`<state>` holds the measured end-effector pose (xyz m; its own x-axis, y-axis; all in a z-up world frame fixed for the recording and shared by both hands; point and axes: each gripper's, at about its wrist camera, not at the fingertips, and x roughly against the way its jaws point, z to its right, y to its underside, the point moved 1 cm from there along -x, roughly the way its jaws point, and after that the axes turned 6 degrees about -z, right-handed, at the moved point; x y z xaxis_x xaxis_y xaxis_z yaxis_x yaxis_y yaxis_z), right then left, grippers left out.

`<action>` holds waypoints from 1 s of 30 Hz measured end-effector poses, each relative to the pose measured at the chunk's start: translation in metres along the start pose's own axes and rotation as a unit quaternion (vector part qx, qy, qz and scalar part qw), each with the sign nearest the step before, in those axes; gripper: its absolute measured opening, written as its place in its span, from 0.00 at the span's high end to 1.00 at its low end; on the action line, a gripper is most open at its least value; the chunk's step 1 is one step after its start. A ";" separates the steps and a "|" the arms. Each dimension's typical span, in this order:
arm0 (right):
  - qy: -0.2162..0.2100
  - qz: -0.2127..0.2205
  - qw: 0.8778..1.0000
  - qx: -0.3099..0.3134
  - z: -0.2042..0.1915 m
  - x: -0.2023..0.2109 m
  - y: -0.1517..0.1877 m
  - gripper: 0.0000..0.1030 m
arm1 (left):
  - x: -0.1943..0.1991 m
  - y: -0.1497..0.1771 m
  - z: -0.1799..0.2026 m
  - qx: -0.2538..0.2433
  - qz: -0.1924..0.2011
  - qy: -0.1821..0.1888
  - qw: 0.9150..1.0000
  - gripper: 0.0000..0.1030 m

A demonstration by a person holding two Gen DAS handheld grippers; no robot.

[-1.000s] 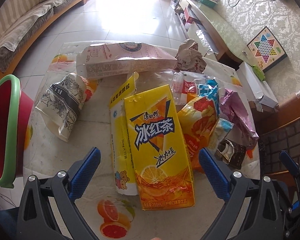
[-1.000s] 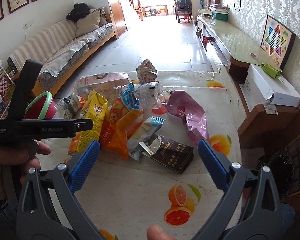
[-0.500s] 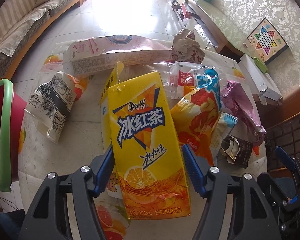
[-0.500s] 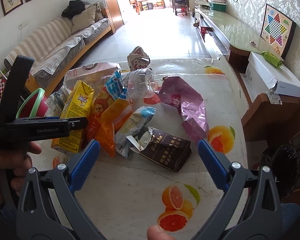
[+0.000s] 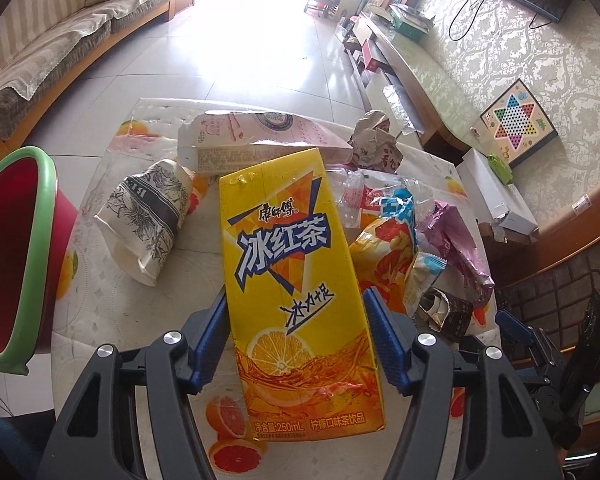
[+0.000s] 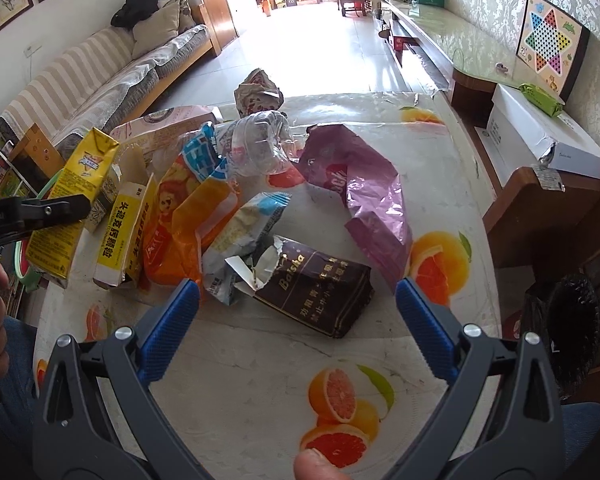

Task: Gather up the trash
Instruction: 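Grasp the yellow iced-tea carton with the left tool, then lift the iced-tea carton with the left tool while the right grasps the dark brown Baisha box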

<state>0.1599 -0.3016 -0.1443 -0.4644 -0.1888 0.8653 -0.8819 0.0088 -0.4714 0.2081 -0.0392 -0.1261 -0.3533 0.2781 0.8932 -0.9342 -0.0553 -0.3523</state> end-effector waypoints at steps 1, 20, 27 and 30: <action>0.001 -0.002 1.000 0.001 0.001 -0.001 0.000 0.06 | 0.003 0.000 -0.001 -0.001 0.003 0.000 1.000 0.40; 0.050 -0.073 0.993 0.081 -0.015 -0.059 -0.004 0.20 | 0.016 0.001 -0.007 -0.008 0.021 0.005 1.000 0.40; 0.039 -0.070 0.993 0.091 -0.022 -0.052 -0.001 0.47 | 0.021 0.004 -0.012 -0.002 0.025 0.006 1.000 0.40; 0.034 -0.072 0.992 0.095 -0.026 -0.047 0.003 0.51 | 0.026 0.005 -0.014 -0.001 0.028 0.008 1.000 0.40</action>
<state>0.1772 -0.2667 -0.1823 -0.3443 -0.1074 0.9327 -0.9116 -0.1992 -0.3595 0.1951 -0.0185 -0.1088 -0.4046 0.2897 0.8674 -0.9128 -0.0697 -0.4025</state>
